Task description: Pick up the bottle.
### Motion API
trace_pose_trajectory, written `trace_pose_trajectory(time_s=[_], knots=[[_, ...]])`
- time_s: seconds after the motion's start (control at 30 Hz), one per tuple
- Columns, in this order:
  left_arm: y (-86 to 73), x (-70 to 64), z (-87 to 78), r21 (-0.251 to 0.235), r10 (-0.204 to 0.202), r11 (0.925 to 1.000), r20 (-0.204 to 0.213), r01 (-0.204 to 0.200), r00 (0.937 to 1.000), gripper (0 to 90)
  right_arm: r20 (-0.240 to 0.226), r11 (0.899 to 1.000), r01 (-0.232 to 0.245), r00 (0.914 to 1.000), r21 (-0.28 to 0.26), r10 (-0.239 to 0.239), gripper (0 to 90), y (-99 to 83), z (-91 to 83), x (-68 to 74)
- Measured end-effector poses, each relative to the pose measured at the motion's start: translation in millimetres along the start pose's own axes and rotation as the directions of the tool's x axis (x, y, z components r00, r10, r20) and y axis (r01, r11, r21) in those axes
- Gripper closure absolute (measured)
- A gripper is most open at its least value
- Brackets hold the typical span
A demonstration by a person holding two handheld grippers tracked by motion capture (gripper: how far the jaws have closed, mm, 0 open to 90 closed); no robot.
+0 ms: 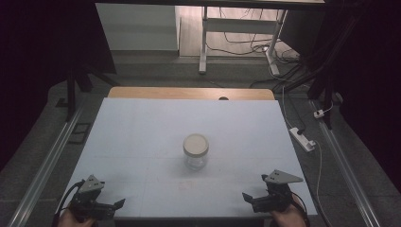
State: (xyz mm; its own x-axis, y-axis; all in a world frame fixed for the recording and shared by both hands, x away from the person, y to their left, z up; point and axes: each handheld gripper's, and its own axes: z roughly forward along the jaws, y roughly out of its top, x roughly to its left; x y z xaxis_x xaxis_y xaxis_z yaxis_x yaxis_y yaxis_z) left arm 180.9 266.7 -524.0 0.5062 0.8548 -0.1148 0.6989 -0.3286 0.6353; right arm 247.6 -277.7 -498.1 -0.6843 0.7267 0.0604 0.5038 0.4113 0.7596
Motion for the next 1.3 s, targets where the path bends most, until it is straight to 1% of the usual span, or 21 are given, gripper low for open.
trace_pose_trajectory(time_s=[0.13,0.33,0.5,0.83,0.9,1.13,1.23,1.3], knots=[[0.3,-0.2,0.4,0.004,0.002,1.0,0.0,-0.002,1.0,1.6,-0.011,1.0,0.012,0.9999,-0.017,-0.012,0.0,2.4,-0.5,1.7],[0.3,0.4,0.5,0.004,-0.005,1.0,0.002,0.005,1.0,1.6,-0.025,1.0,0.019,0.9995,-0.024,-0.02,0.0,5.0,0.9,3.5],[0.0,1.5,0.2,0.003,-0.013,0.9999,0.015,0.013,0.9998,1.7,-0.031,0.999,0.035,0.9989,-0.04,-0.036,0.0,8.9,2.0,5.6],[0.1,2.0,0.4,0.003,-0.015,0.9999,0.021,0.015,0.9997,1.6,-0.048,0.997,0.058,0.997,-0.042,-0.06,0.0,17.3,8.9,11.0],[0.1,2.0,0.4,0.002,-0.015,0.9999,0.022,0.015,0.9997,1.8,-0.059,0.997,0.062,0.9961,-0.052,-0.065,0.0,20.5,10.4,12.0],[0.0,2.3,0.4,0.003,-0.015,0.9999,0.026,0.015,0.9995,3.1,-0.081,0.995,0.07,0.9939,-0.064,-0.076,0.0,27.7,14.3,14.9],[-0.2,2.7,0.1,0.0,-0.021,0.9998,0.028,0.021,0.9994,3.0,-0.089,0.993,0.089,0.9914,-0.072,-0.096,0.0,31.3,18.0,18.7],[-0.3,3.3,0.0,-0.001,-0.024,0.9997,0.031,0.024,0.9992,2.9,-0.093,0.993,0.09,0.9909,-0.076,-0.097,0.0,32.4,18.8,19.6]])
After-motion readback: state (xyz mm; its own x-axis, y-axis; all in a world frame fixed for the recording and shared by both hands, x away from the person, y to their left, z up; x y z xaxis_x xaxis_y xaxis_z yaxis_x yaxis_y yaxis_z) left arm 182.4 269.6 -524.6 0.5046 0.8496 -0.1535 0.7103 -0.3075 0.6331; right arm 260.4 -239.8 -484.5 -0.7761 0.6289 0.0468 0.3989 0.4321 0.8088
